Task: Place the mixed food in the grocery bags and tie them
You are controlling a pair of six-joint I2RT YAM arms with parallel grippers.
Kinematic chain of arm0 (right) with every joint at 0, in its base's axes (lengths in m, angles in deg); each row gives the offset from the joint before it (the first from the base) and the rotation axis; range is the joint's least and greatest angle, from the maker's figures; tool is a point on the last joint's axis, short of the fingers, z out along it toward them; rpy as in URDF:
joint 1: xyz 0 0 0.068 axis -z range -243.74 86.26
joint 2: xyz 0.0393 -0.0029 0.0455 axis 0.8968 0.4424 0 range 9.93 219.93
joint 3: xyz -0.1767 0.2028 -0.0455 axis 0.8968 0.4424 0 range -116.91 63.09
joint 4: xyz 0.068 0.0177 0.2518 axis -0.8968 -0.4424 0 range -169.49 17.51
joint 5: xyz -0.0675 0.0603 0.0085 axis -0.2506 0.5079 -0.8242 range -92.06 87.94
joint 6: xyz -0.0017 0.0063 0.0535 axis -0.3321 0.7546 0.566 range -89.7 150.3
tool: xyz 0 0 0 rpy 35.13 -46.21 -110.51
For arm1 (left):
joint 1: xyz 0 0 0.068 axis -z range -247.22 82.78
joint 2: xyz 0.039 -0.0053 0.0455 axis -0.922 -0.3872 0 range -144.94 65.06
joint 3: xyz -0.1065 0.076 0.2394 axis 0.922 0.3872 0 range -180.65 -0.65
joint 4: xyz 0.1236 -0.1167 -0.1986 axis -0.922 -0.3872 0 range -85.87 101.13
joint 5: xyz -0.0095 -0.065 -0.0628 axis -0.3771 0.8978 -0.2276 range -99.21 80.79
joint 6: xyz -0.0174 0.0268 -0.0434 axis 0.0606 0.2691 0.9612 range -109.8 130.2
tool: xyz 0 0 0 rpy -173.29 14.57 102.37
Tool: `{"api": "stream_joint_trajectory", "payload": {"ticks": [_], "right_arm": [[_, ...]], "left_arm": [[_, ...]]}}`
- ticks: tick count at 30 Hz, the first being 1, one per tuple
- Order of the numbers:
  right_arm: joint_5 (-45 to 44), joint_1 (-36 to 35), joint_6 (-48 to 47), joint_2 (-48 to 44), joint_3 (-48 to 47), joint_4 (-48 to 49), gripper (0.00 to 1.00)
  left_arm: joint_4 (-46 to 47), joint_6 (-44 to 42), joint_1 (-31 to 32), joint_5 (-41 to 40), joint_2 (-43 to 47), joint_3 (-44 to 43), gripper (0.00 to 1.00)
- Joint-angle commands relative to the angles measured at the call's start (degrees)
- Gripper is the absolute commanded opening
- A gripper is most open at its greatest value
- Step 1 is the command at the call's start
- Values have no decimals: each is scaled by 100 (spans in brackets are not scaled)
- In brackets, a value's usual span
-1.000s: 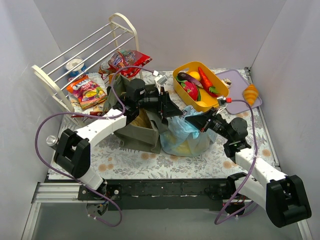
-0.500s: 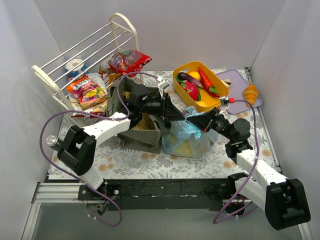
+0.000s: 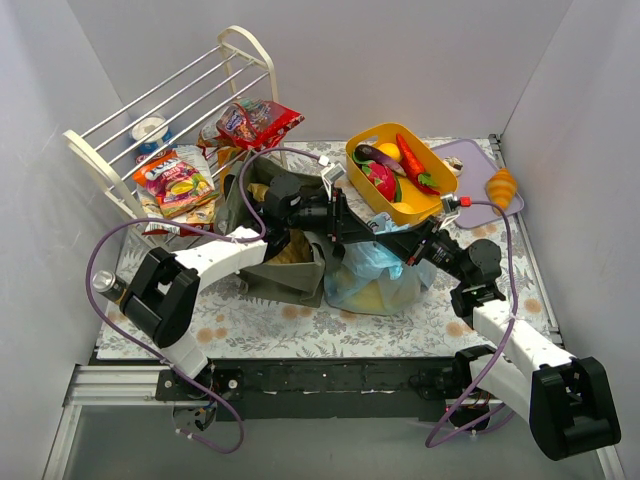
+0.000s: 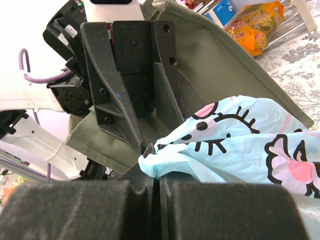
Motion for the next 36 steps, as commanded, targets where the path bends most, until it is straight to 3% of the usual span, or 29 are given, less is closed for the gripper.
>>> {"api": "stream_joint_trajectory", "payload": {"ticks": [1,3,6,11,13,18,21,36], "right_arm": [[28,23,202,-47,-9,606,1],[19,23,272,-29,-9,633,1],[-42,32,325,-38,-9,624,1],[-69,41,343,-64,-1,580,1],[-78,50,360,-73,-1,563,1],[-87,67,378,-91,-1,545,1],[-87,67,413,-82,8,571,1],[-34,67,466,-99,43,615,1]], "left_arm": [[-63,-146,144,-146,-95,138,36],[-72,-154,197,-137,-139,120,36],[-89,-198,241,-110,-174,129,23],[-54,-216,259,-128,-192,94,20],[-37,-242,259,-93,-157,137,22],[305,-278,259,13,115,463,42],[463,-199,259,74,116,542,48],[754,118,276,-189,-227,287,43]]}}
